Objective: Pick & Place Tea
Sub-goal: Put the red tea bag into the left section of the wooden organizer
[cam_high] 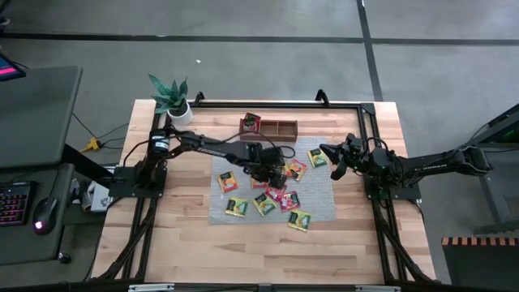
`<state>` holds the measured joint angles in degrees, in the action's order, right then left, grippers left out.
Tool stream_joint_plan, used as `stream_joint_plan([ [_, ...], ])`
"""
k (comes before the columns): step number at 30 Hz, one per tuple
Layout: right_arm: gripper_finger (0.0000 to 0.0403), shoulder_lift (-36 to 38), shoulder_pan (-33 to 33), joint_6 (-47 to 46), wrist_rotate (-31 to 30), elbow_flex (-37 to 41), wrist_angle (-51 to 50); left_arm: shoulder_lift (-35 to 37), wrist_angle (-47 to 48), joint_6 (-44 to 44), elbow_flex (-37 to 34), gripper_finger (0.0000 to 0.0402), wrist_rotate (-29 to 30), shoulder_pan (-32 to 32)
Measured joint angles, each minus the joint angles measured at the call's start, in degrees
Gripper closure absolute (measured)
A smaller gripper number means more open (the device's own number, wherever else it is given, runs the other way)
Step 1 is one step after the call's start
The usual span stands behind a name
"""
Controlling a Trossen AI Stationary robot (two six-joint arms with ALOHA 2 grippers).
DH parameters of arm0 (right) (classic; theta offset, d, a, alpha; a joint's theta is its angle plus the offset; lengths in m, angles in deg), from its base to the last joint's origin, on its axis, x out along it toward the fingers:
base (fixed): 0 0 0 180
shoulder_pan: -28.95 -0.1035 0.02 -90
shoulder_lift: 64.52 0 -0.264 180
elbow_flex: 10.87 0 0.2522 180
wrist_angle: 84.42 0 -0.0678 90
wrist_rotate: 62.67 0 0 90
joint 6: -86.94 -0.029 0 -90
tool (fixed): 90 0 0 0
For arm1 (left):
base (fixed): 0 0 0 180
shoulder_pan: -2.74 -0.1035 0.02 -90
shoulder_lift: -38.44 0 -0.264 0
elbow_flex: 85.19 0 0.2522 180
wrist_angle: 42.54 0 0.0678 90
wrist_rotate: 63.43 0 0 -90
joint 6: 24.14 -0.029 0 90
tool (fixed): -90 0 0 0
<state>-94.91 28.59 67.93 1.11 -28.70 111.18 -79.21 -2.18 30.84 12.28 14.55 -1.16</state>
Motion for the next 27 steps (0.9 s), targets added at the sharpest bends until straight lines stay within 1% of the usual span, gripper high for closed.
stream_joint_plan([
  [4, 0.0402, 0.0, 0.0, 0.0, 0.0, 0.0, 0.0, 0.0, -0.1, 0.8, 0.0, 0.0172, 1.2, 0.3],
  [11, 0.0402, 0.0, 0.0, 0.0, 0.0, 0.0, 0.0, 0.0, -0.5, 0.9, 0.0, 0.0172, 0.7, 0.9],
  [14, 0.0402, 0.0, 0.0, 0.0, 0.0, 0.0, 0.0, -2.0, -2.0, 2.2, 0.2, 0.0172, 1.5, 1.1],
  [19, 0.0402, 0.0, 0.0, 0.0, 0.0, 0.0, 0.0, -2.6, -3.7, 2.7, 0.1, 0.0172, -1.5, 1.1],
  [21, 0.0402, 0.0, 0.0, 0.0, 0.0, 0.0, -0.1, -3.9, -5.3, 3.6, 0.5, 0.0172, -1.6, 1.4],
  [25, 0.0402, 0.0, 0.0, 0.0, 0.0, 0.0, 0.0, -4.1, -5.5, 4.3, 0.7, 0.0173, -1.8, 1.3],
  [27, 0.0402, 0.0, 0.0, 0.0, 0.0, 0.0, 0.0, -4.2, -5.5, 4.5, 0.6, 0.0181, -1.7, 1.3],
])
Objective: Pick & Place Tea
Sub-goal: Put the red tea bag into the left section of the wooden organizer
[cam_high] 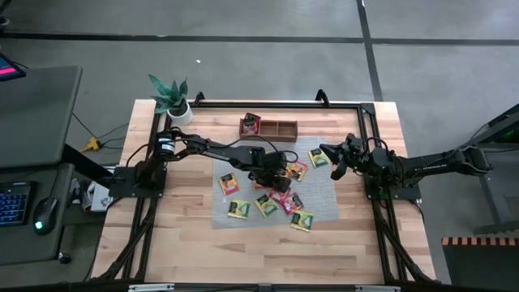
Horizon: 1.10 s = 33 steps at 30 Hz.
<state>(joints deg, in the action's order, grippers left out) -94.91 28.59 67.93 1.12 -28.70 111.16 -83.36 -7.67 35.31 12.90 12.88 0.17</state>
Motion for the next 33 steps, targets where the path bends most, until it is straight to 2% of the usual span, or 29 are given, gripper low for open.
stream_joint_plan([
  [5, 0.0402, 0.0, 0.0, 0.0, 0.0, 0.0, 0.0, -0.1, 0.3, 0.0, -0.1, 0.0231, 0.2, 0.0],
  [14, 0.0402, 0.0, 0.0, 0.0, 0.0, 0.0, 0.0, -0.4, 0.3, 0.1, -0.3, 0.0374, -0.4, -0.1],
  [16, 0.0402, 0.0, 0.0, 0.0, 0.0, 0.0, 0.0, -0.4, 0.2, -0.2, -0.3, 0.0394, -0.4, -0.1],
  [26, 0.0402, 0.0, 0.0, 0.0, 0.0, 0.0, 0.0, -0.4, 0.4, -0.7, 0.0, 0.0400, -1.0, 0.0],
  [33, 0.0402, 0.0, 0.0, 0.0, 0.0, 0.0, 0.0, -0.5, 11.0, -5.4, 8.0, 0.0401, -0.7, 0.0],
])
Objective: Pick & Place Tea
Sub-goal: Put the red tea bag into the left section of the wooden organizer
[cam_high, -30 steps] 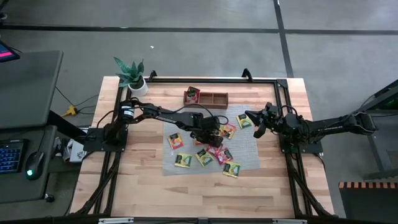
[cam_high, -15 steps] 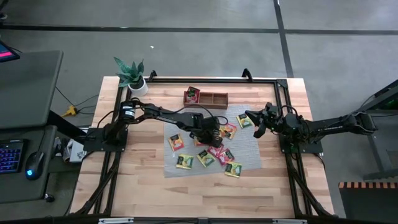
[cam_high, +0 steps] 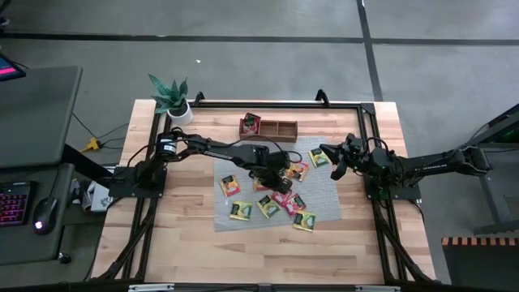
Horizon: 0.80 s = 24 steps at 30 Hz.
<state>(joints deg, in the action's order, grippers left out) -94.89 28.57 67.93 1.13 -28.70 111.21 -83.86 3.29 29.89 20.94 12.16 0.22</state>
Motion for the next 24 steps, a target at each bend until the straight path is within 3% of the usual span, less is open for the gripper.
stream_joint_plan([
  [7, 0.0402, 0.0, 0.0, 0.0, 0.0, 0.0, 0.0, 0.1, 15.7, -6.4, 13.2, 0.0401, 5.4, 0.0],
  [14, 0.0402, 0.0, 0.0, 0.0, 0.0, 0.0, 0.0, 0.2, 27.4, -11.4, 24.1, 0.0401, 18.8, -0.1],
  [18, 0.0402, 0.0, 0.0, 0.0, 0.0, 0.0, 0.0, 0.2, 30.7, -14.1, 27.8, 0.0401, 25.3, -0.5],
  [24, 0.0402, 0.0, 0.0, 0.0, 0.0, 0.0, 0.0, 2.1, 31.5, -18.2, 28.9, 0.0401, 29.8, -1.6],
])
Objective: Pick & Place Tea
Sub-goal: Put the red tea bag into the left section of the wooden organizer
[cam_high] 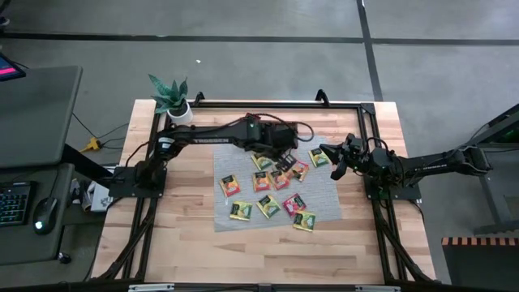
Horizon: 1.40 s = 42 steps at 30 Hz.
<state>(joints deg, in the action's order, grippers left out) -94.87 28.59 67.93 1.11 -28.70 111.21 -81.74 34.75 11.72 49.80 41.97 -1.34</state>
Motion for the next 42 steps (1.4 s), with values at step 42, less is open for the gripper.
stream_joint_plan([
  [42, 0.0402, 0.0, 0.0, 0.0, 0.0, 0.0, -0.9, 24.8, -66.6, -17.8, -51.7, 0.0401, -21.4, -24.1],
])
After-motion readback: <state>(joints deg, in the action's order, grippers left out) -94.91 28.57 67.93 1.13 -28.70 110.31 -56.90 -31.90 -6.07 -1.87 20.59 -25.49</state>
